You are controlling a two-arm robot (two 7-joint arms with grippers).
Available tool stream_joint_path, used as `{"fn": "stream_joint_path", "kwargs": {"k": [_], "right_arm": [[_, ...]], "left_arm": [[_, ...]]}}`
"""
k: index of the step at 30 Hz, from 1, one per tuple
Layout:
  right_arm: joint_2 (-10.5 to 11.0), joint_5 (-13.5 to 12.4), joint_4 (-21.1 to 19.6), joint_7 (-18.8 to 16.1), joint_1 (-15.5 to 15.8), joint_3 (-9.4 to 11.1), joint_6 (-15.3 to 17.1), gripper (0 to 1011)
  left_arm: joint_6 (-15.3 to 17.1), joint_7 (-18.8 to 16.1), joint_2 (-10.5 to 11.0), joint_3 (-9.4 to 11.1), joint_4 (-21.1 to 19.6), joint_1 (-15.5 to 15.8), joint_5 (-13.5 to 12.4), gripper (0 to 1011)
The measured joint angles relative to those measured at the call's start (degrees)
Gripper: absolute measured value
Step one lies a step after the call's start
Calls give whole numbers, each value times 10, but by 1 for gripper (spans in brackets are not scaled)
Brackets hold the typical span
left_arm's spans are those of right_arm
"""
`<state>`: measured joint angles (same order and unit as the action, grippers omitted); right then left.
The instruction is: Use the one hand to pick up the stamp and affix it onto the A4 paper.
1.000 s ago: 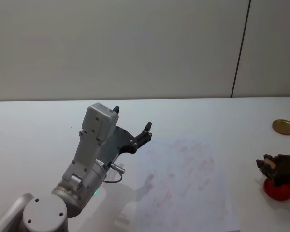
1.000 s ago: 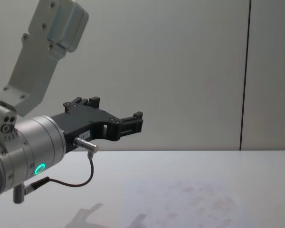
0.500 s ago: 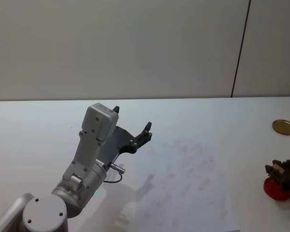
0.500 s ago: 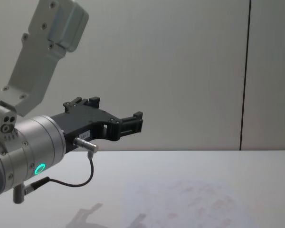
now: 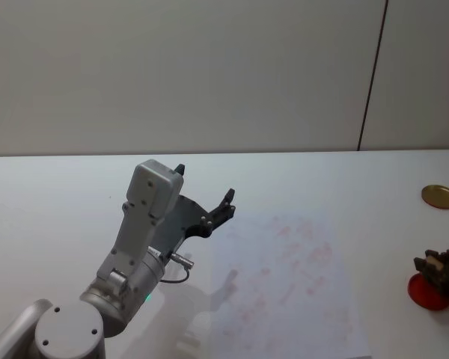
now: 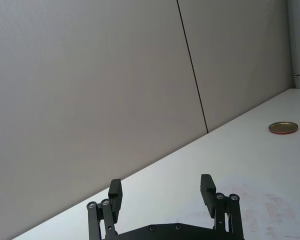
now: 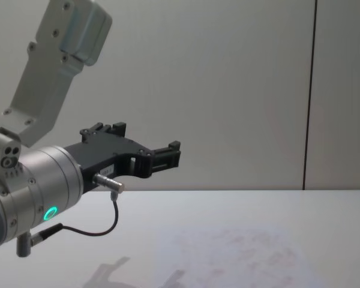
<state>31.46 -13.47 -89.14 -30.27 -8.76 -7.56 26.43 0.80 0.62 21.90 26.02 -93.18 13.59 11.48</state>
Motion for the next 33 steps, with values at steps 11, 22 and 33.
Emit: {"fn": "stream_joint_path", "kwargs": {"k": [11,22,33], "right_arm": [[0,-4,6,-7,-2,-4,6,217],[-3,-7,11,-8,-4,-8,9,445],[-3,-12,9,-1,-4,-10,5,803]], "left_arm": [[0,0,0,0,0,0,0,993],[0,0,0,0,0,0,0,993],[0,0,0,0,0,0,0,993]]}}
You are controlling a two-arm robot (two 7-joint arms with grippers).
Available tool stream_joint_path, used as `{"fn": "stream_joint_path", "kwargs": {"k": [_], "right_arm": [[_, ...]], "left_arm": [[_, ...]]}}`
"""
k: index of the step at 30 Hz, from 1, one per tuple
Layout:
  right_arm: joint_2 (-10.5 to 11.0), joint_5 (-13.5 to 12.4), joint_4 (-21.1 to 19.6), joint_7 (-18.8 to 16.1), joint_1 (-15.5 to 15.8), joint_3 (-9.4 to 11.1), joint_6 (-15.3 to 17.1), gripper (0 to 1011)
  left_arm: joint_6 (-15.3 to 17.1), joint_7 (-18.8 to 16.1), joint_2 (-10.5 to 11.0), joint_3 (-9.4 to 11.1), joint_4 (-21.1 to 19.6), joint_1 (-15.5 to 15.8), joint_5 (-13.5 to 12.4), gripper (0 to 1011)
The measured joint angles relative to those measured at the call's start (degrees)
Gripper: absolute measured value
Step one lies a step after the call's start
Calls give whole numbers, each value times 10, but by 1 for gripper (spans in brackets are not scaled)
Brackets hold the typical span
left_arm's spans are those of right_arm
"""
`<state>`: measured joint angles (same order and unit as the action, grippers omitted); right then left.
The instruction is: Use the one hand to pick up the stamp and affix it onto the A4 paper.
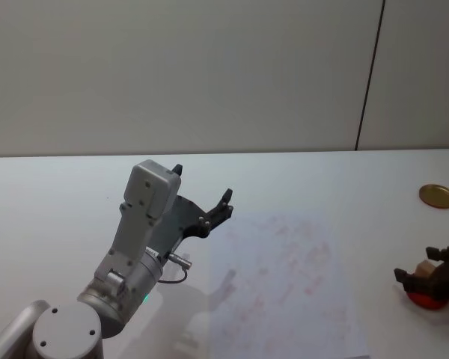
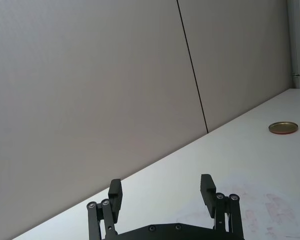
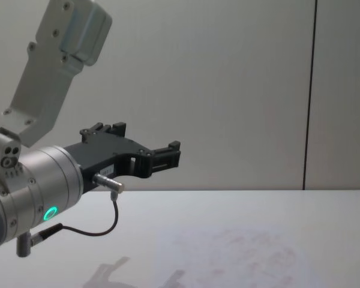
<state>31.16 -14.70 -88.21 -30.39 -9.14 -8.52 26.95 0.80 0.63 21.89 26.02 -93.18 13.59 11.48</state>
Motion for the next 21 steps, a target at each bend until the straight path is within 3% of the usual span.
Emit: {"fn": "stream_joint_path", "kwargs": {"k": [4,8,21], "right_arm": [[2,-4,-8,4,1,2,-5,939],[4,-9,-19,9,2,5,-11,1001],[11,-23,-47,22,7,11,-20,1001]], "left_arm": [[0,0,0,0,0,0,0,993],[0,0,0,0,0,0,0,993],[0,0,0,0,0,0,0,993]]}}
